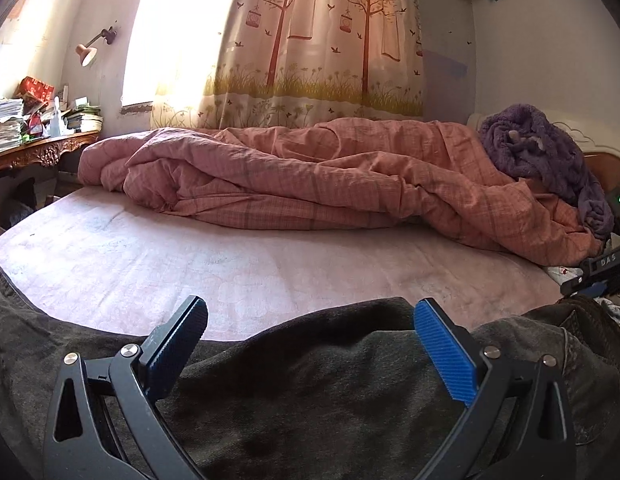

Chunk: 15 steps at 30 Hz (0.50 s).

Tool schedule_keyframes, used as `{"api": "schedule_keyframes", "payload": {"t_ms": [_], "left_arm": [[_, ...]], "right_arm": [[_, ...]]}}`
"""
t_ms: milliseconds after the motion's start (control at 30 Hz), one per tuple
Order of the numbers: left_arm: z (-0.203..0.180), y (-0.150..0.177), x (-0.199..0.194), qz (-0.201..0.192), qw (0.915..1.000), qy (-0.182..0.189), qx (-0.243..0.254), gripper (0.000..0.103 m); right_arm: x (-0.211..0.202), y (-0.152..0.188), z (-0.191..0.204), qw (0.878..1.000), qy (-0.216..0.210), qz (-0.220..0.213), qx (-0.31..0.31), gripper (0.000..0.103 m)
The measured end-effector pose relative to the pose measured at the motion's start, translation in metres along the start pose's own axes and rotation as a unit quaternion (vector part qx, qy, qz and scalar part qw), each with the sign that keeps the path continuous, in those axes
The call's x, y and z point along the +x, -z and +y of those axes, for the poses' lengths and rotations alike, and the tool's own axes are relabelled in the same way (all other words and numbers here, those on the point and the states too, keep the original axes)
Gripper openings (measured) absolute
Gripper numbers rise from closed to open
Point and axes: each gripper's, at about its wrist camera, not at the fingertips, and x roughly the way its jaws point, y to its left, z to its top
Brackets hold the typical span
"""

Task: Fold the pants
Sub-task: 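Grasp the waistband edge with the right tool and pull it flat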

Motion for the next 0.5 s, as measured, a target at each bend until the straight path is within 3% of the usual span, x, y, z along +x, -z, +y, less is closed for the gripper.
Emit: {"api": "schedule_keyframes", "payload": {"t_ms": [100, 267, 333, 500], "left_arm": [[0.005, -0.001, 0.002, 0.004, 0.9999, -0.006, -0.015, 0.103], [0.009, -0.001, -0.001, -0.005, 0.9996, -0.01, -0.026, 0.102], [0.009, -0.001, -0.002, -0.007, 0.9996, -0.011, -0.024, 0.102], [0.01, -0.002, -0.003, -0.011, 0.9996, -0.011, -0.024, 0.102]], "right_arm": [[0.009, 0.01, -0.009, 0.998, -0.065, 0.013, 0.022, 0.052], [-0.004, 0.036, -0.015, 0.992, -0.128, 0.006, 0.008, 0.037], [-0.011, 0.047, -0.016, 0.99, -0.138, -0.004, 0.003, 0.028], [-0.021, 0.066, -0.02, 0.988, -0.129, -0.078, 0.035, 0.02]]}}
